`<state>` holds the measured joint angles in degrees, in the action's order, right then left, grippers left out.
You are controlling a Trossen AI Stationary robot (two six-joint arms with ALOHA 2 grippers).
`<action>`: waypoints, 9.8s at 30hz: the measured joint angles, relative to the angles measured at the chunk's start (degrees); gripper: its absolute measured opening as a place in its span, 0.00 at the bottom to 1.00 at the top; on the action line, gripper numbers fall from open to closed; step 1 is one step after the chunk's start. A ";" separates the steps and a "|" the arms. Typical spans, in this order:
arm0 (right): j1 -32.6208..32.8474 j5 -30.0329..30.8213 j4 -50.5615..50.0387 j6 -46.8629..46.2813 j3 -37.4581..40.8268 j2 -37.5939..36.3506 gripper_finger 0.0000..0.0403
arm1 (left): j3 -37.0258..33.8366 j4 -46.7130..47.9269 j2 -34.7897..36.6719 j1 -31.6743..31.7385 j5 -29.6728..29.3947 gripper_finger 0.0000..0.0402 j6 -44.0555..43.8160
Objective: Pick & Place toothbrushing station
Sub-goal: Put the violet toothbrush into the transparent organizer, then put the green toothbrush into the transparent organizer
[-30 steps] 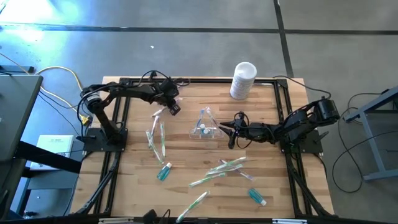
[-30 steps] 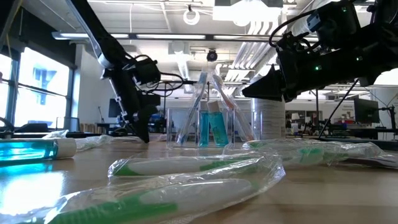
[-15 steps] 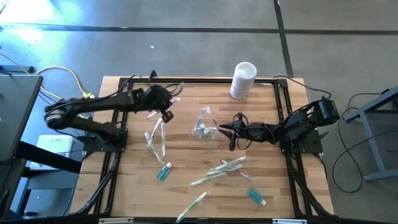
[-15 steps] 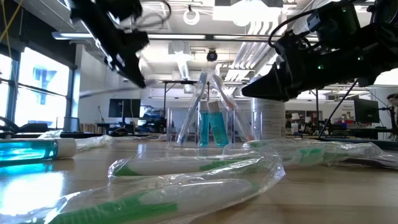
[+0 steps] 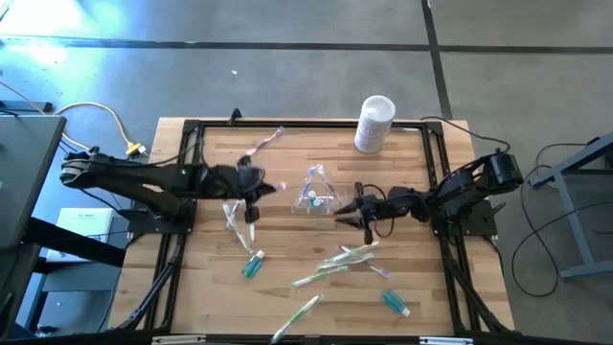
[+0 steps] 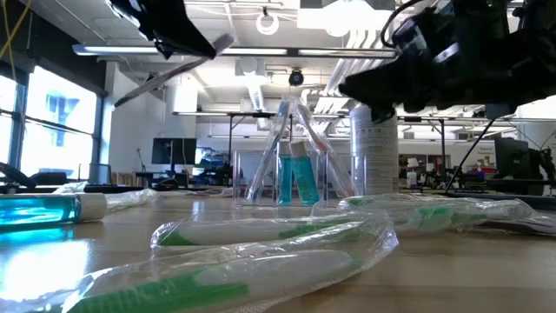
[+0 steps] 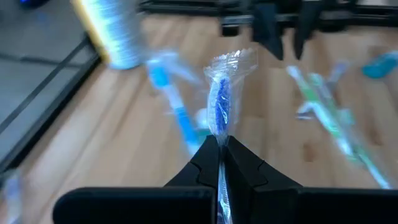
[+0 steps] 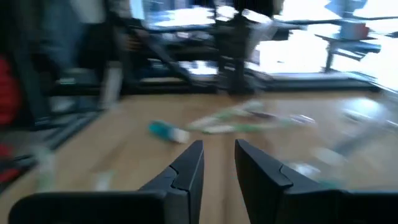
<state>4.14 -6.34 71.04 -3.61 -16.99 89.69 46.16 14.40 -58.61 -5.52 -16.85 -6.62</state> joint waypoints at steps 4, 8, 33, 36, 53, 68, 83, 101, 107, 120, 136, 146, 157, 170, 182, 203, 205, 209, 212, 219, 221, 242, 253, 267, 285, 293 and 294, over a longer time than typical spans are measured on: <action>0.18 -2.58 1.55 0.40 -0.62 0.00 0.21 | -1.53 -6.81 -3.08 -3.94 0.71 0.00 1.64; 0.38 1.95 -1.32 0.30 -3.34 0.00 0.24 | -1.63 -10.98 -6.38 -5.57 0.81 0.00 1.88; 2.38 6.88 -20.83 10.76 -21.85 0.02 0.59 | -1.65 -23.50 -14.47 -5.37 7.27 0.00 6.99; 2.66 6.83 -20.80 11.78 -21.88 0.02 0.59 | -1.65 -23.80 -14.47 -5.37 7.27 0.00 7.61; 2.52 6.36 -20.71 14.42 -21.88 0.02 0.59 | -1.66 -34.38 -19.51 -5.35 7.34 0.00 11.14; 2.52 6.09 -20.62 18.55 -21.88 0.01 0.57 | -1.61 -37.15 -19.58 -4.48 8.59 0.00 10.95; 2.47 6.06 -19.85 21.95 -21.88 -0.02 0.13 | -1.63 -37.43 -20.98 -2.25 11.00 0.01 9.57; 2.47 6.27 -21.48 21.94 -21.90 -0.07 0.05 | -1.63 -37.43 -20.94 -2.34 10.59 0.23 13.91; 2.68 7.12 -21.80 21.94 -21.90 -0.04 0.04 | -1.63 -37.36 -20.92 -2.36 10.59 0.41 13.67; 9.51 17.75 -33.41 19.68 -21.84 -7.55 0.04 | -1.61 -32.01 -18.95 -2.38 10.83 0.57 11.16; 12.38 27.44 -61.49 3.07 -22.05 -32.49 0.04 | -1.59 -10.76 -13.81 -2.38 12.40 0.57 4.54; 9.07 30.61 -85.45 -5.67 -34.54 -31.02 0.04 | -1.59 -7.77 -13.81 -2.38 12.45 0.57 3.09; 0.78 24.16 -91.32 -8.94 -39.80 -20.80 0.04 | -1.59 -7.14 -13.95 -2.38 12.45 0.57 3.07; -4.45 18.88 -90.35 -14.78 -39.81 -10.88 0.04 | -2.67 -7.20 -14.66 -2.38 12.42 0.57 3.04; -5.79 18.42 -87.64 -14.13 -39.82 -8.61 0.17 | -3.23 -7.40 -14.66 -2.38 12.42 0.57 2.24; -1.34 9.59 -100.28 -11.70 -39.80 -22.09 0.49 | -3.23 -6.57 -14.66 -2.40 12.40 0.57 1.99; -0.43 5.44 -108.43 -13.04 -39.72 -22.85 0.49 | -3.23 -6.63 -14.66 -2.38 12.40 0.57 1.99; 2.09 3.43 -115.03 -17.20 -37.31 -22.86 0.49 | -3.23 -6.57 -14.66 -2.39 12.40 0.57 1.82; 4.22 3.38 -111.83 -19.14 -34.05 -22.32 0.48 | -3.23 -6.70 -14.66 -2.39 12.40 0.57 1.81; 9.37 3.40 -101.08 -19.16 -27.06 -19.34 0.45 | -3.23 -7.18 -14.66 -2.40 12.40 0.57 1.82; 10.72 3.58 -99.75 -19.15 -25.95 -17.73 0.44 | -3.23 -7.19 -14.66 -2.38 12.40 0.57 1.80; 12.32 0.06 -90.85 -18.16 -25.46 0.92 0.40 | -3.23 -6.96 -14.66 -2.40 12.39 0.57 1.80; 11.06 0.21 -90.90 -14.30 -25.46 0.92 0.24 | -3.25 -6.94 -14.66 -2.40 12.38 0.57 1.80; 10.85 4.16 -99.76 -13.68 -28.93 0.90 0.03 | -3.25 -7.13 -14.66 -2.39 12.38 0.57 1.81; 8.45 10.88 -109.20 -11.11 -42.46 0.85 0.02 | -3.25 -27.01 -14.66 -7.37 6.33 0.57 24.43; 6.11 12.43 -107.58 -11.09 -42.71 0.85 0.03 | 0.79 -27.15 -18.86 -12.61 -6.69 0.57 31.99; 5.79 12.43 -107.20 -11.07 -42.71 0.85 0.03 | 1.89 -26.94 -20.28 -12.56 -8.28 0.57 32.85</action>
<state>9.92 6.09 -36.16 -14.68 -59.70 90.54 48.05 -12.54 -78.89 -18.09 -25.13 26.23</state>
